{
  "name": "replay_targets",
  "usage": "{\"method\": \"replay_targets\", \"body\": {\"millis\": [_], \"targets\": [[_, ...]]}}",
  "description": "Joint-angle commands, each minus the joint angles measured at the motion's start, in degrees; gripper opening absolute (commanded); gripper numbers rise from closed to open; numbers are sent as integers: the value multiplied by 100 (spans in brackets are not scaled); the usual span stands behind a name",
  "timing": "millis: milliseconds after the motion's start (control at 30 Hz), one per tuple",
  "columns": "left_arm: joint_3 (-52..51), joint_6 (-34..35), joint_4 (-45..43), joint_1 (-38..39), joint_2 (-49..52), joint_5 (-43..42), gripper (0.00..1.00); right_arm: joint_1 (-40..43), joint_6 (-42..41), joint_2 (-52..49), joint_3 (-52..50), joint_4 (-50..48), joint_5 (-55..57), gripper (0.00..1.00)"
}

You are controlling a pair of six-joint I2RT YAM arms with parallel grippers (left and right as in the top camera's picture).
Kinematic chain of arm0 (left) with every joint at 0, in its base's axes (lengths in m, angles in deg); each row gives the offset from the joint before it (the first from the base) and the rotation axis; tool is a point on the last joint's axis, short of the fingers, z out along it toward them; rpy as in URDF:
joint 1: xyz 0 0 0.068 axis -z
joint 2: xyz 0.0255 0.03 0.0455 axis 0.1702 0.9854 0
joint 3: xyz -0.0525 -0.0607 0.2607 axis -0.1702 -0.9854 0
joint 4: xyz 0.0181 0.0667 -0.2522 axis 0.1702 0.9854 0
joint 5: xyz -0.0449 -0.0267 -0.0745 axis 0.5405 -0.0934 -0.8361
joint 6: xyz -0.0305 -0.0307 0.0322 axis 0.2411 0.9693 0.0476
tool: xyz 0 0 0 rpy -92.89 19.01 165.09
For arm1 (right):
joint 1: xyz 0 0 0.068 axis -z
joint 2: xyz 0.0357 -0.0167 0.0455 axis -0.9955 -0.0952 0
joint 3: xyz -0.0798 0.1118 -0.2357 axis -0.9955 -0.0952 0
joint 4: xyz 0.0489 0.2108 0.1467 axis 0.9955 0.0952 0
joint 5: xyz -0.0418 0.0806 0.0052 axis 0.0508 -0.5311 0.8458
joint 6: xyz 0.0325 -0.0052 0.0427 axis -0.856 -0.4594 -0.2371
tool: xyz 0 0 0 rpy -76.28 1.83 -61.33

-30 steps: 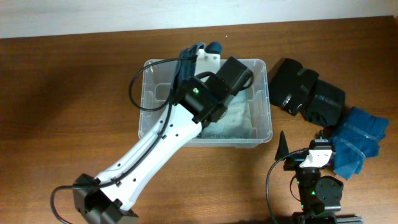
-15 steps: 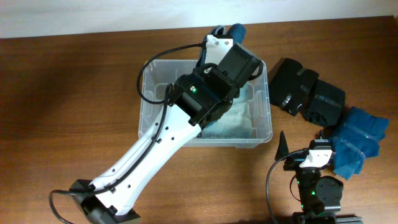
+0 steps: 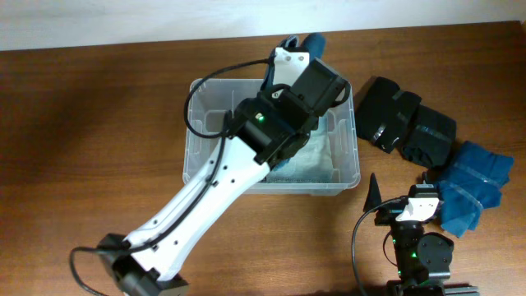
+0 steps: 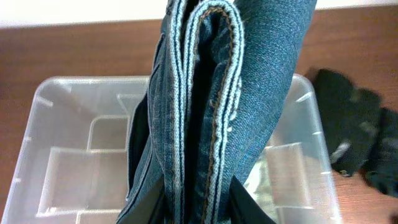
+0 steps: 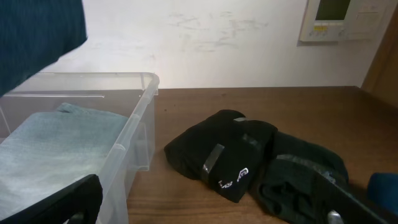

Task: Pack container
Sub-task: 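Carry the dark-blue jeans into the bin and lay them down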

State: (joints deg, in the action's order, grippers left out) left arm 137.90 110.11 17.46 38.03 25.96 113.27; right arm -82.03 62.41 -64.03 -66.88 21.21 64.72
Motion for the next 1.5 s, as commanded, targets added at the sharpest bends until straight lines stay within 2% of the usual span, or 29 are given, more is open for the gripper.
{"method": "replay_targets", "body": {"millis": [0,300,700,733,767,867,900,967,1067,1100,1200,1233,1367,1467], "targets": [[205,564,92,44,181,459,0,15,-28,37,-26,42,87,98],[205,1139,199,114,684,476,1,15,-31,39,-26,42,87,98],[205,1137,-411,127,1416,-68,1,15,-28,37,-26,42,87,98],[205,1137,-446,127,1451,-105,6,15,-28,37,-26,42,87,98],[205,1137,-468,125,1499,-216,18,15,-31,37,-26,42,87,99],[214,1126,-540,125,1482,-361,58,15,-28,37,-26,42,90,98],[240,1110,-597,127,1478,-433,64,15,-31,37,-26,42,87,98],[365,1078,-643,125,1478,-619,67,15,-31,39,-26,42,87,98],[664,756,-743,125,1478,-1058,79,15,-31,39,-26,42,87,98],[774,745,-743,125,1475,-1161,80,15,-28,37,-26,42,87,99],[1185,595,-772,114,1478,-1233,79,15,-31,37,-26,42,87,98],[1266,503,-813,111,1478,-1207,76,15,-31,37,-26,42,90,98],[1331,-94,-1073,96,1480,-1040,31,15,-28,37,-26,42,90,98],[1316,-505,-1080,33,1523,-695,14,15,-28,39,-26,42,90,99]]}}
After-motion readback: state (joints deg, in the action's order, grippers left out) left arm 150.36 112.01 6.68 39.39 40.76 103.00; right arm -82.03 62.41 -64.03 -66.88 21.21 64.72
